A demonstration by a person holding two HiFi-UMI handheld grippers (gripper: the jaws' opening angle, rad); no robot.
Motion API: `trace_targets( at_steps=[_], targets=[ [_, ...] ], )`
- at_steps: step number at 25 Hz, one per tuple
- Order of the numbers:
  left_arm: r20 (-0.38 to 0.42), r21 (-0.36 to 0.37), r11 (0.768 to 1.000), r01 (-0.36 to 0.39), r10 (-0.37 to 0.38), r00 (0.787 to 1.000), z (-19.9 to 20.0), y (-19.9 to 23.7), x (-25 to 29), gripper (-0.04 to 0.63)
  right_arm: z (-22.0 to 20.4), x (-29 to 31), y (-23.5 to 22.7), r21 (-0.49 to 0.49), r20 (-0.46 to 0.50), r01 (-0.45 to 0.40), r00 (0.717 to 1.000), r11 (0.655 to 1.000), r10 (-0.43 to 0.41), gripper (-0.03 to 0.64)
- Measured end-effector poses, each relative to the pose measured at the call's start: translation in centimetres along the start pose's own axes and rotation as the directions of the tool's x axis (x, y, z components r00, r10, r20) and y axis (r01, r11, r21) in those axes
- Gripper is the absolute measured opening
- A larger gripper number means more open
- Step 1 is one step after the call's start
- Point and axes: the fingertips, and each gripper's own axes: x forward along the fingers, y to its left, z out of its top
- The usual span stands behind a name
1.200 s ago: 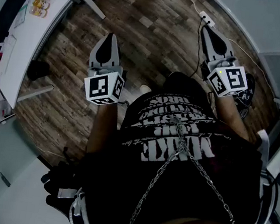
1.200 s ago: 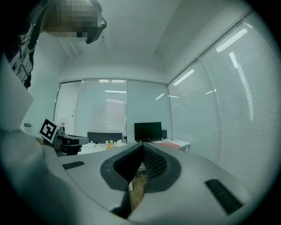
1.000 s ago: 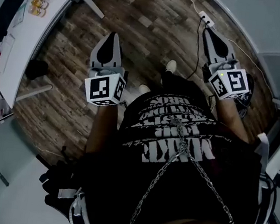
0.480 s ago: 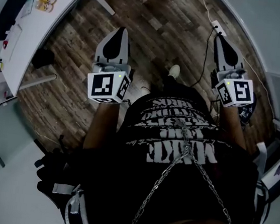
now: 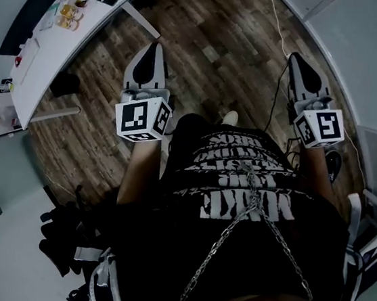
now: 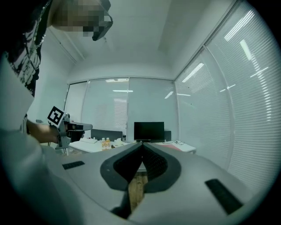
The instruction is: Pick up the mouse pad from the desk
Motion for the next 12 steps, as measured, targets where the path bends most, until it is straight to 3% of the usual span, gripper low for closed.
trace_targets(
  at_steps=[6,12],
  targets=[
    [0.021,0.018,0.999,-0.038,0.037,0.999,1.4,-0.7,1.7,0.008,0.5,-0.1,-2.6,0.022,0.022,-0.005,1.0,1.0,0.004,0.0],
    [0.01,0.016,1.0,0.001,-0.001,1.0,2.0,-2.9,3.5,0.008,0.8,-0.4,-4.1,0.05,0.024,-0.016,1.0,0.999,0.014,0.0]
  ],
)
